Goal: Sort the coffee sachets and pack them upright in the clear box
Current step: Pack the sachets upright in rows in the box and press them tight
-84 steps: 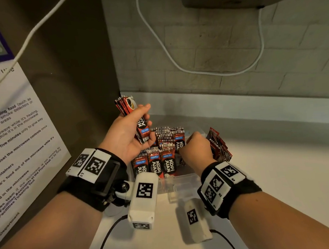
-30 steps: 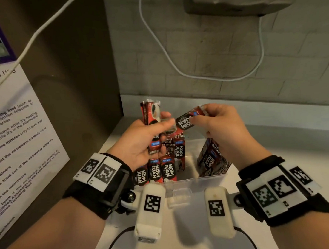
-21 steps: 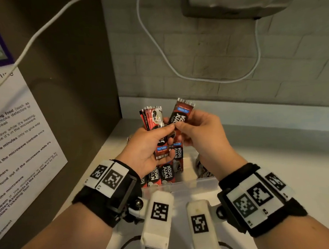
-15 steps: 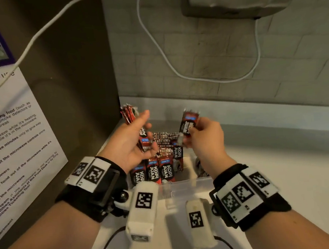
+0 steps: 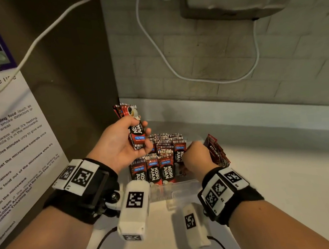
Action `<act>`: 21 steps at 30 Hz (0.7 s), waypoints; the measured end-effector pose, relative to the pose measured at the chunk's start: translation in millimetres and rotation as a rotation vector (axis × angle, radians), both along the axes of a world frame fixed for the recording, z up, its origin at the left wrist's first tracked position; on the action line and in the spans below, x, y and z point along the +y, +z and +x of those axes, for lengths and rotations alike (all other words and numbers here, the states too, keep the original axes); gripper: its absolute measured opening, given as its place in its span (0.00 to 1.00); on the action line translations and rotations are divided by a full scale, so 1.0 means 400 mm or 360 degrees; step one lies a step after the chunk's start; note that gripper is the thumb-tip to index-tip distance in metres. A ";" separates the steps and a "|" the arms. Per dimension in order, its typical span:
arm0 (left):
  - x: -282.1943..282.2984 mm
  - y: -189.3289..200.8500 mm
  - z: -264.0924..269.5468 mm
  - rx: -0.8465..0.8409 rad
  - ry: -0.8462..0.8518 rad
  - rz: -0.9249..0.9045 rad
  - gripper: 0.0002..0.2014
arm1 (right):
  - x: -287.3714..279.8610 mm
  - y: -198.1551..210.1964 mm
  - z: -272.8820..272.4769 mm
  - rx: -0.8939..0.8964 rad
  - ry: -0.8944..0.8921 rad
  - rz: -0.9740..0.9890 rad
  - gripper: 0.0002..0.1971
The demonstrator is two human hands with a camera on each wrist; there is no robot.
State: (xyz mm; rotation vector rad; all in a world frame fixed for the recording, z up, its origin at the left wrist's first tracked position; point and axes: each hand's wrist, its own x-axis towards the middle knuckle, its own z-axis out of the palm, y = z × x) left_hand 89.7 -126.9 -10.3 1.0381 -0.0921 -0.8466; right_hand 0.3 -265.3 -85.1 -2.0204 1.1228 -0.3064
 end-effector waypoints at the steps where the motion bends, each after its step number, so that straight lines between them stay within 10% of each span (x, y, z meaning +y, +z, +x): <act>1: -0.002 -0.001 -0.002 0.0000 -0.0007 0.0005 0.04 | -0.004 0.001 0.001 0.0061 0.0016 -0.0025 0.12; 21: -0.015 -0.022 -0.019 -0.0006 -0.0084 0.0094 0.06 | -0.004 0.001 -0.001 -0.0062 -0.0069 -0.0039 0.14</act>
